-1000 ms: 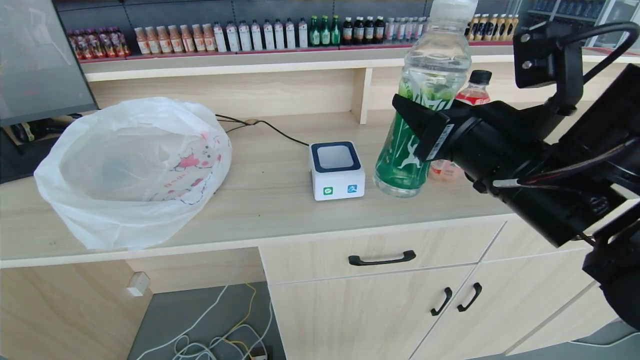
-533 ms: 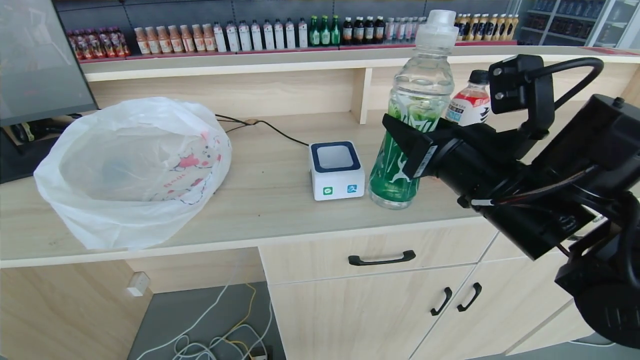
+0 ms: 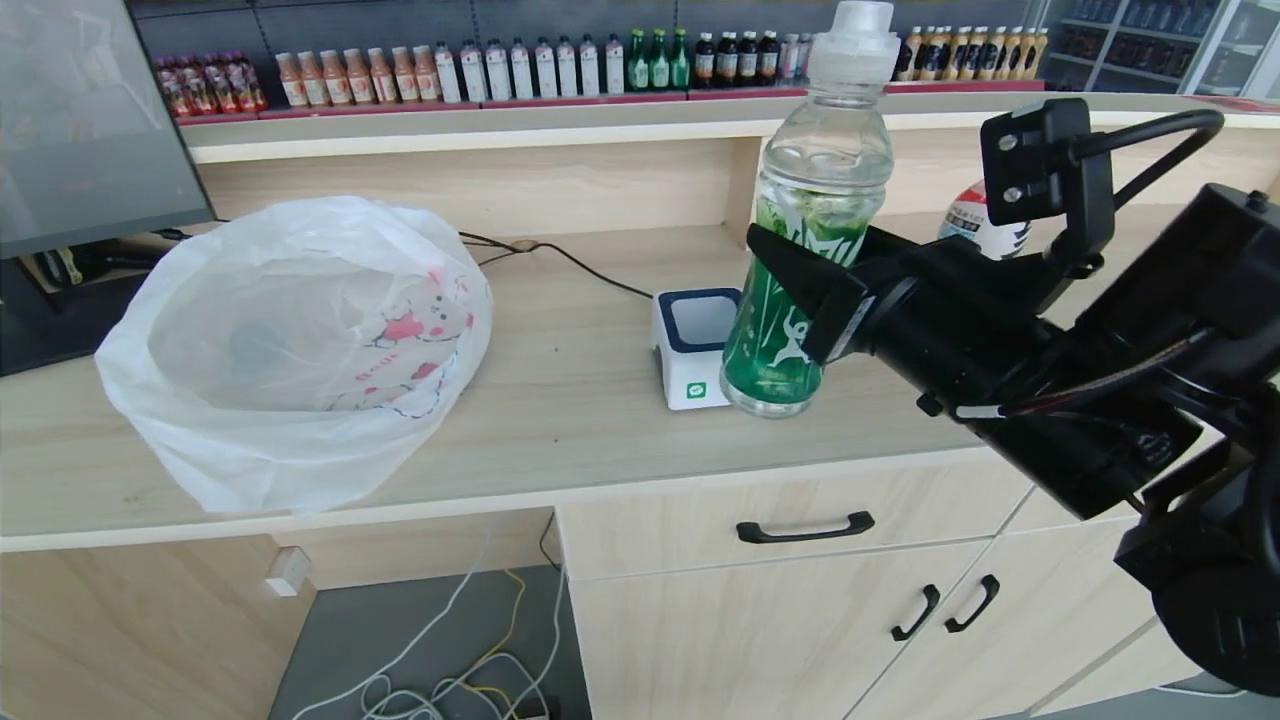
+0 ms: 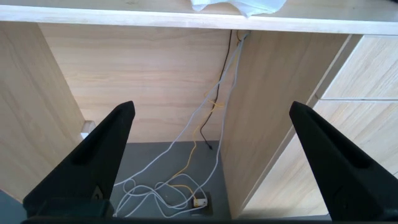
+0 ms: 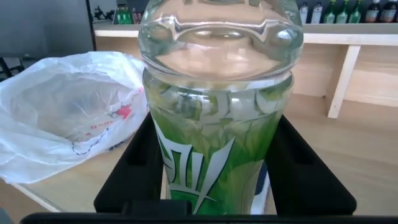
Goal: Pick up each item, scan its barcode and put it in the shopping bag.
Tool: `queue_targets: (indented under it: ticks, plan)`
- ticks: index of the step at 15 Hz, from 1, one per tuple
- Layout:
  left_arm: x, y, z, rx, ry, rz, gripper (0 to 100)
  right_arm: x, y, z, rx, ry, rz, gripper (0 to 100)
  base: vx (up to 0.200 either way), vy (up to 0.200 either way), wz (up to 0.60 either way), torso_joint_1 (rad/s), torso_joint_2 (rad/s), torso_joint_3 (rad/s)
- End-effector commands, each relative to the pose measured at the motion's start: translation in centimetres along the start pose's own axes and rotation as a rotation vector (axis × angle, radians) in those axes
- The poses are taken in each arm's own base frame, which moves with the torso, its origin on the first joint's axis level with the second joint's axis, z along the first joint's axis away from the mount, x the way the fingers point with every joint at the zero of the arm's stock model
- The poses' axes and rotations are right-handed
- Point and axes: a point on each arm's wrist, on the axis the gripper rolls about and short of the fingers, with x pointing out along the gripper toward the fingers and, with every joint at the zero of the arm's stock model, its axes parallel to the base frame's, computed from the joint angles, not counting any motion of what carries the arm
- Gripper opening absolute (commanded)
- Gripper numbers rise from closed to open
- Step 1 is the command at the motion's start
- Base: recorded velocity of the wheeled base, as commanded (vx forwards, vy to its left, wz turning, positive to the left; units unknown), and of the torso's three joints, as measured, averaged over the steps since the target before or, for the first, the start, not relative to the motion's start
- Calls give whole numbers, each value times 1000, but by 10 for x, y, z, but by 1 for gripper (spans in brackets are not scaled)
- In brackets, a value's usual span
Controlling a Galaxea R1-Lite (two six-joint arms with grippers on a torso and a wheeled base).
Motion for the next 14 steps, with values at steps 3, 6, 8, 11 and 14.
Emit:
queue_targets:
  ticks: [3, 6, 8, 11, 14]
  plan:
    - [0, 0, 0, 1, 0, 0, 100, 0, -4, 2, -4, -6, -23, 0, 0, 200, 0, 1, -1, 5]
    - [0, 0, 0, 4, 0, 0, 100, 1, -17, 4, -16, -15, -69, 0, 0, 67, 0, 4, 1, 1]
    - [0, 0, 0, 4, 0, 0, 100, 3, -33, 6, -5, -27, -118, 0, 0, 0, 0, 0, 0, 0]
    - [0, 0, 0, 4, 0, 0, 100, 8, -47, 16, 140, -78, -224, 0, 0, 0, 0, 0, 0, 0]
    - [0, 0, 0, 4, 0, 0, 100, 14, -47, 17, 270, -87, -235, 0, 0, 0, 0, 0, 0, 0]
